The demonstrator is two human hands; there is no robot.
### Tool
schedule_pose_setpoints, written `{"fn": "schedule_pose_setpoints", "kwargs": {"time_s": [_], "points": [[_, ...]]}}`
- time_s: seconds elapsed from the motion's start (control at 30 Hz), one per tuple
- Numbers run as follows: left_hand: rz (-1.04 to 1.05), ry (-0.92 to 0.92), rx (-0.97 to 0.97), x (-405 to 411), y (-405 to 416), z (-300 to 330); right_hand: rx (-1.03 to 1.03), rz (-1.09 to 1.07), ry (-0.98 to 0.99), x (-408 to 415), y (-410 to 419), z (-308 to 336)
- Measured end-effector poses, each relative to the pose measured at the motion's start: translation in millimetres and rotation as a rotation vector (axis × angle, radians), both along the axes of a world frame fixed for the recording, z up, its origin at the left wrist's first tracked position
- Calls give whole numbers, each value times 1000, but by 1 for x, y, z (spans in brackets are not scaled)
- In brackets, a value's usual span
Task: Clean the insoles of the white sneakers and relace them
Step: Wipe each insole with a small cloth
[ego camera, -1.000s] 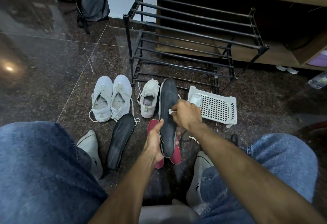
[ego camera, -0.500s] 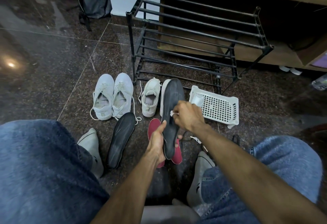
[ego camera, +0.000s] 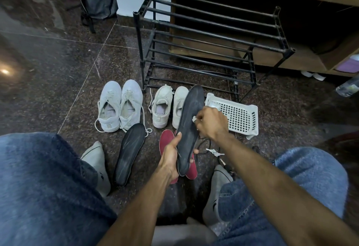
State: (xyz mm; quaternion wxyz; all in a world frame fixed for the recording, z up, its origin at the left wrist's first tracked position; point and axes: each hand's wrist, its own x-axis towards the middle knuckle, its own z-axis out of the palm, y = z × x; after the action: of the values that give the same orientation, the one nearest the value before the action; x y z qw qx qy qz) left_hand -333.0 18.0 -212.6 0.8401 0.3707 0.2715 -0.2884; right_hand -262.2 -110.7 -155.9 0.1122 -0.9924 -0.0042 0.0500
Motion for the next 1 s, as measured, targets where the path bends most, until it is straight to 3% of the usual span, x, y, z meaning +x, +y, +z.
{"fn": "schedule_pose_setpoints", "kwargs": {"time_s": [0.07, 0.27, 0.53, 0.67, 0.77, 0.9, 1.0], "points": [[-5, -30, -3, 3, 2, 0, 40, -50, 8, 3, -4, 2], [-12, -5, 26, -2, -3, -3, 41, 262, 95, -41, 10, -6], [-38, 10, -22, -1, 2, 6, 68, -72, -12, 7, -5, -3], [-33, 2, 4, 1, 5, 6, 216, 61, 41, -17, 0, -1], [-26, 10, 5, -2, 4, 4, 213, 188, 82, -27, 4, -1], [32, 0, -107, 1, 7, 7, 323, 99, 93, -27, -1, 0], [40, -67, -175, 2, 11, 10, 456, 122, 229, -35, 6, -2]]}}
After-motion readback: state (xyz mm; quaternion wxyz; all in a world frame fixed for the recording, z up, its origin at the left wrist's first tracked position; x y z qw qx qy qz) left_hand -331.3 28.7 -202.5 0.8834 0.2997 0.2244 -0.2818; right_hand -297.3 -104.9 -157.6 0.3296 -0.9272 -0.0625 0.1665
